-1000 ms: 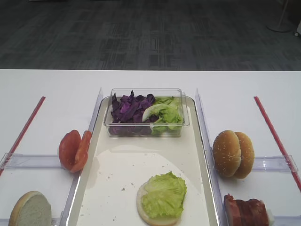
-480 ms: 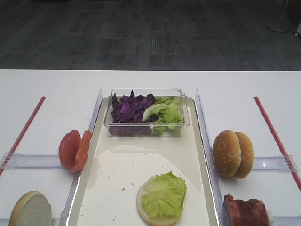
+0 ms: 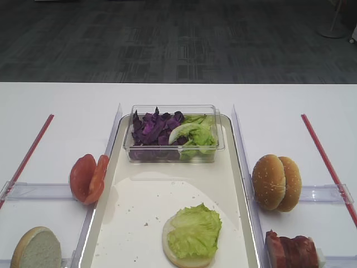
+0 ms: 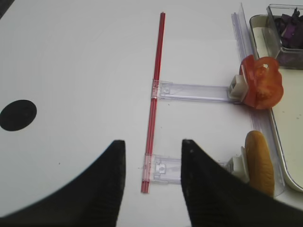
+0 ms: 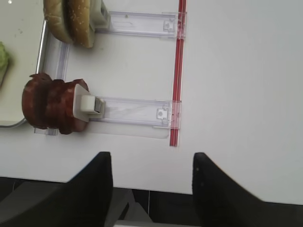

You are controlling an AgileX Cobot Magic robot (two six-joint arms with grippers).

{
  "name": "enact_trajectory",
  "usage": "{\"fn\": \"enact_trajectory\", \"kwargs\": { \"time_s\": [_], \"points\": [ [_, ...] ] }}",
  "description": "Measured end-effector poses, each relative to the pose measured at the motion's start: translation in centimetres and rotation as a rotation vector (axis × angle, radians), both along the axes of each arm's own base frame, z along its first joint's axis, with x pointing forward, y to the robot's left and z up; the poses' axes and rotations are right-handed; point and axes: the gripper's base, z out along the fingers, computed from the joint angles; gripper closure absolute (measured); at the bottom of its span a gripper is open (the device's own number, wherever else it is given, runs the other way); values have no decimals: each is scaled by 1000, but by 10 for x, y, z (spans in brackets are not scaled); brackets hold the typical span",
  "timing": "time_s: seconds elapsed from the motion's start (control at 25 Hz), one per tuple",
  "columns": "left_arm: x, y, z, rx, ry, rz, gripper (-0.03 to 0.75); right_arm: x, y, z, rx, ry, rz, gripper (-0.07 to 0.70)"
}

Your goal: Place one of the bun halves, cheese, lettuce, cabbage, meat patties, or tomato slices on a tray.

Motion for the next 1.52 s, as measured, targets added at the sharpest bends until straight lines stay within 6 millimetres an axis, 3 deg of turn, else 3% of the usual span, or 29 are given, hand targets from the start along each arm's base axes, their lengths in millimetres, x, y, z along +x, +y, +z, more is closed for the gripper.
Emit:
{"fn": "enact_trajectory", "kwargs": {
  "time_s": [0.4, 0.72, 0.96, 1.52],
  "points": [
    [0, 0, 0, 0, 0, 0, 444, -11, 0, -3, 26, -187, -30, 216],
    [0, 0, 0, 0, 0, 0, 444, -11, 0, -8, 33, -227, -39, 216],
    [0, 0, 0, 0, 0, 0, 444, -29, 0, -6, 43, -349, -49, 216],
    [0, 0, 0, 0, 0, 0, 444, -48, -1, -6, 55, -473, -54, 216]
  ]
}}
